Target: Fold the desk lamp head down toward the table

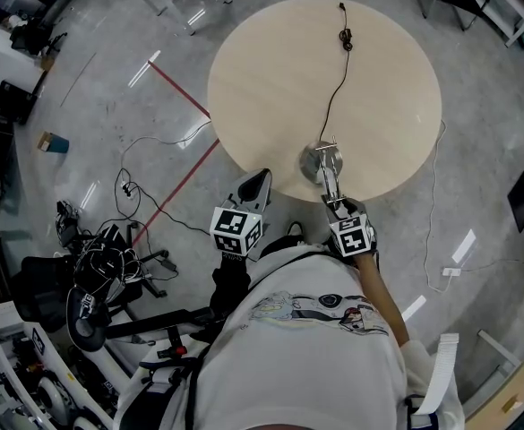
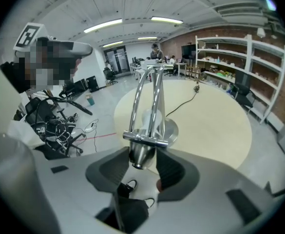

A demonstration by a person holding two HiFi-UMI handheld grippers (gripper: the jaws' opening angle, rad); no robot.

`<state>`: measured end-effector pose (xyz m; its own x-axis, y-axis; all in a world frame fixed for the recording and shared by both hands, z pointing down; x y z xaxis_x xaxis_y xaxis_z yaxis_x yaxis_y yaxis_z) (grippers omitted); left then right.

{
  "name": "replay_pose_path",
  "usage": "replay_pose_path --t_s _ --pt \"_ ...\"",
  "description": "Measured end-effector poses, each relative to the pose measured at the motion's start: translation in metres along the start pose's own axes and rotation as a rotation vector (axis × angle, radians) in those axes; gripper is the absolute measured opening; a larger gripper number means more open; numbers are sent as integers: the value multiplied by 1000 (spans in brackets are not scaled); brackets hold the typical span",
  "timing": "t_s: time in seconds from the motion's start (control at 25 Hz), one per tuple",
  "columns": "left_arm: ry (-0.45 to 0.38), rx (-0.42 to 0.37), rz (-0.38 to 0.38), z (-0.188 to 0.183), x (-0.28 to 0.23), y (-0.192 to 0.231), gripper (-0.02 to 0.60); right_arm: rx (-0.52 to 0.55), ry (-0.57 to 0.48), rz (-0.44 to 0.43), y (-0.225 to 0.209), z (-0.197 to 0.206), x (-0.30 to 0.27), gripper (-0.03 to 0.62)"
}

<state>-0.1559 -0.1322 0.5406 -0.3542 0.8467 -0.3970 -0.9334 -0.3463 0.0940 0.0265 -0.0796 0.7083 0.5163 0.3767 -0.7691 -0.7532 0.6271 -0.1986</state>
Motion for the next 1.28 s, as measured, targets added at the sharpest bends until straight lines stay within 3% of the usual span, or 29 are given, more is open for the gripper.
replay_pose_path --t_s 0.2,0.32,0.68,0.76,0.96,1.16,1.28 --pt "-12 -10 24 -7 -6 -4 2 62 -14 25 -10 5 25 179" --pt "-44 -18 37 -20 -8 -8 2 34 -114 90 -28 -12 59 179" --pt "-145 -60 62 -65 -15 -23 2 60 -450 238 -61 -112 146 176" --pt "-164 -71 66 -74 -17 -26 2 76 -494 287 -65 -127 160 106" --pt "-193 -79 72 -85 -14 -30 2 67 -595 360 -67 -148 193 7" --pt "-236 -177 25 -111 -13 -34 2 30 -718 386 -73 -170 226 6" --pt "-268 -165 37 -125 -9 -39 2 18 -761 391 -72 -177 239 6"
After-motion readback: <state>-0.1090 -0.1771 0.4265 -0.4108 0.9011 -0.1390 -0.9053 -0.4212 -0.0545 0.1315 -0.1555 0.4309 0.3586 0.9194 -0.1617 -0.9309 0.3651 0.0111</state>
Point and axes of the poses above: the fingertips, and each gripper's own axes: x backward along the fingers, y to its left, z out of its underside, the point moved 2 cm from there along x, backward along the fingers, and after that the axes turned 6 degrees about -z, right-handed, at the moved point
